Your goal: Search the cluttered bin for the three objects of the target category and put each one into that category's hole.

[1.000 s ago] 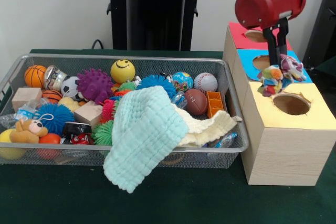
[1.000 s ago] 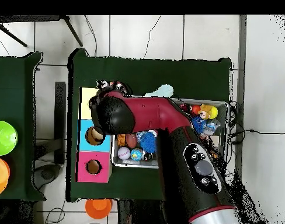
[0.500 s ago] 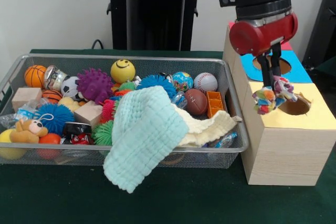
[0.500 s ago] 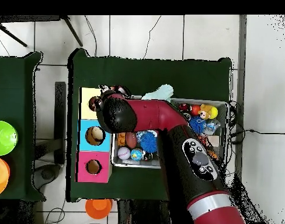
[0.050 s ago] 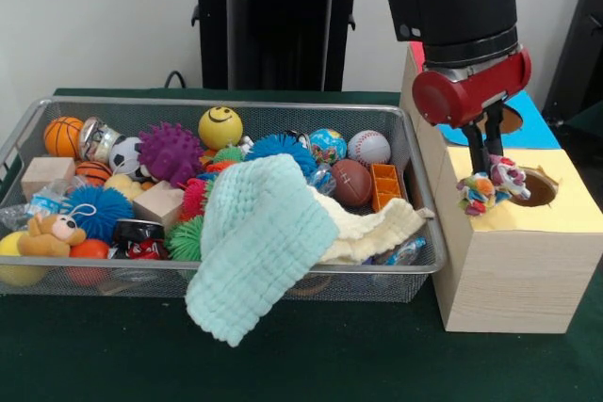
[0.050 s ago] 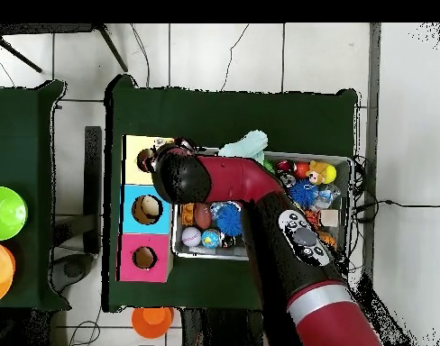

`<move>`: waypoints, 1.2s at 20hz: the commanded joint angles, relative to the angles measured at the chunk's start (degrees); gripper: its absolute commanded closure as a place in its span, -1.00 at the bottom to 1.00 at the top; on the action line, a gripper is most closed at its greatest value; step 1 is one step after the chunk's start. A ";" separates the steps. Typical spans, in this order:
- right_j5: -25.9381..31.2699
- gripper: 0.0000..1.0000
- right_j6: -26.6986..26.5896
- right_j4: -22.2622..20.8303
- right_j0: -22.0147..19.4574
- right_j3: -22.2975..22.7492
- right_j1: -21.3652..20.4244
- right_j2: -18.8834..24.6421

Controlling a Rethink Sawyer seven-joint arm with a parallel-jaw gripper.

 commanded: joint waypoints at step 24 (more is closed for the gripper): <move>11.22 1.00 8.96 3.67 0.07 2.92 5.04 3.21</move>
